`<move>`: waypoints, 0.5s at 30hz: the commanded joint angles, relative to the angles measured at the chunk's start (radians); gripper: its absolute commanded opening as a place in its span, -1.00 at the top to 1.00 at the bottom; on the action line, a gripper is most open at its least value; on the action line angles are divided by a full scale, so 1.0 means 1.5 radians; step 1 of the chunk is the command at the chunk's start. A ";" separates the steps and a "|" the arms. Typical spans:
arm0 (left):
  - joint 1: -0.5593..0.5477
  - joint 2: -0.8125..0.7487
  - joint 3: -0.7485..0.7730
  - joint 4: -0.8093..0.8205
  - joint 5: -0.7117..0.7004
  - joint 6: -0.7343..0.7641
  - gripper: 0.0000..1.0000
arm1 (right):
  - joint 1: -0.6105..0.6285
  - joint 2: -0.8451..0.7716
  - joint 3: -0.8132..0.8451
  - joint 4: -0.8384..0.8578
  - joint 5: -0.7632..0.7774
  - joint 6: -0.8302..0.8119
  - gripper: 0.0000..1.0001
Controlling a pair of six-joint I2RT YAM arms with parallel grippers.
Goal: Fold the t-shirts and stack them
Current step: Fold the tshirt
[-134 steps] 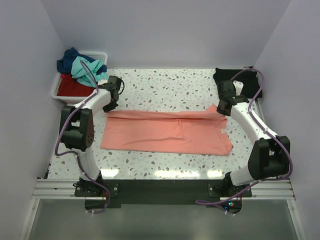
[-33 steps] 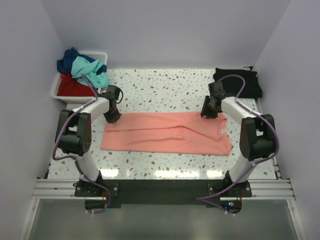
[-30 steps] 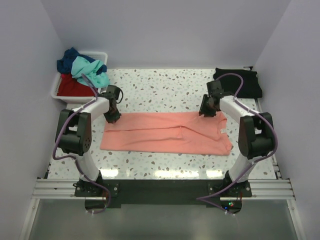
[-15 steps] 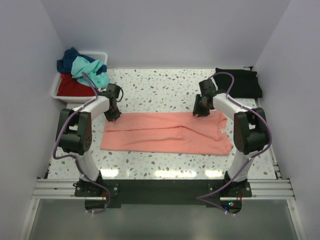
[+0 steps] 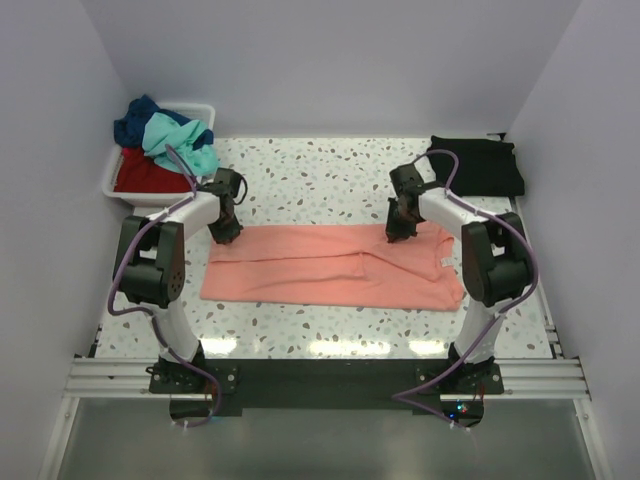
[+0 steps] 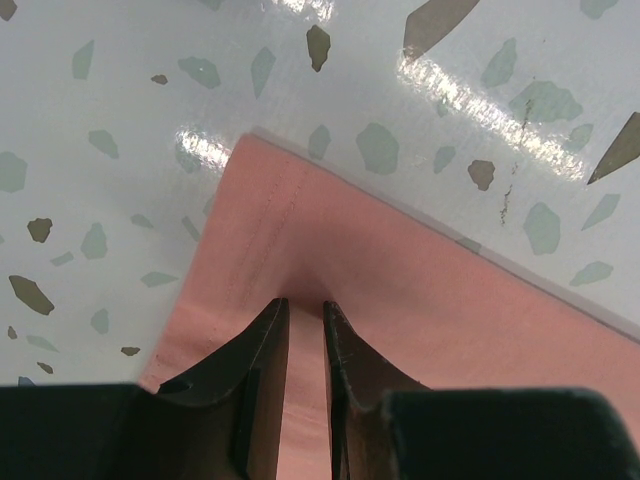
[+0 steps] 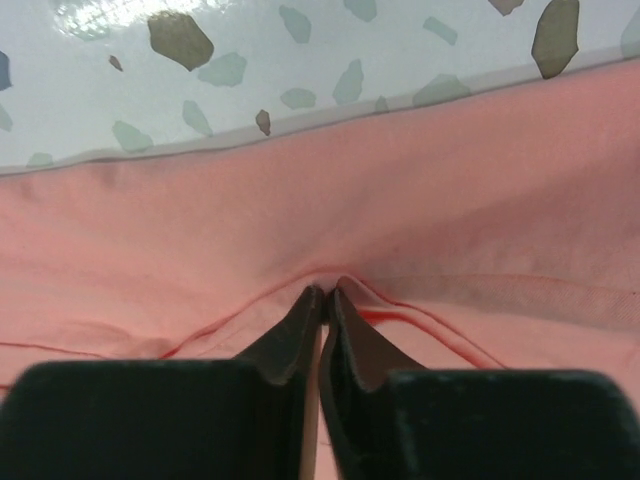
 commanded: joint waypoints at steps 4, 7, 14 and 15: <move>-0.003 -0.003 0.014 0.014 -0.008 0.015 0.49 | 0.008 0.006 0.027 -0.043 0.040 0.003 1.00; -0.003 -0.007 0.009 0.015 -0.008 0.015 0.49 | 0.016 -0.018 0.020 -0.050 0.051 0.004 1.00; -0.003 -0.015 -0.006 0.021 -0.007 0.015 0.49 | 0.046 -0.094 -0.035 -0.072 0.042 0.017 1.00; -0.003 -0.015 -0.008 0.022 -0.008 0.015 0.49 | 0.051 -0.102 -0.044 -0.075 0.039 0.019 1.00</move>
